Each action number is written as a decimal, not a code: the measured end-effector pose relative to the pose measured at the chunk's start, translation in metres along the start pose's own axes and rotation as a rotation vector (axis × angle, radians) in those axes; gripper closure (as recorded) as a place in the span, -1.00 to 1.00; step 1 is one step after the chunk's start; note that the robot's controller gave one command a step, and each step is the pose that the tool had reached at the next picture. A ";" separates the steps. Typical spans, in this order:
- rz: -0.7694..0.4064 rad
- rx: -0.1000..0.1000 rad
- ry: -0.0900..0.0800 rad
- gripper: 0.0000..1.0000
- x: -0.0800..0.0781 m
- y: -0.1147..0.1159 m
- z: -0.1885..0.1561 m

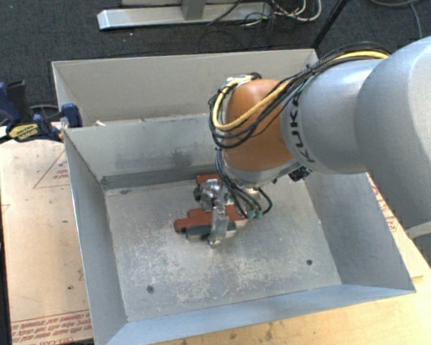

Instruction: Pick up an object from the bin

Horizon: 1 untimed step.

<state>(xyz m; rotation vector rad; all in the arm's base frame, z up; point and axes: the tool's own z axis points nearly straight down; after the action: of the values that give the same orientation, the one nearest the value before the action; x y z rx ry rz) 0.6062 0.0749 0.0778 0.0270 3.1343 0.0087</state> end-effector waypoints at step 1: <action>-0.001 0.003 0.008 1.00 0.001 0.000 -0.013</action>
Offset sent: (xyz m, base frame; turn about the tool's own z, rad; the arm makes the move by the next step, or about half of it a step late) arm -0.0001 0.0000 0.1013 0.0000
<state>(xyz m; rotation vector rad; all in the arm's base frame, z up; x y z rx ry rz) 0.6047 0.0747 0.0909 0.0258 3.1423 0.0045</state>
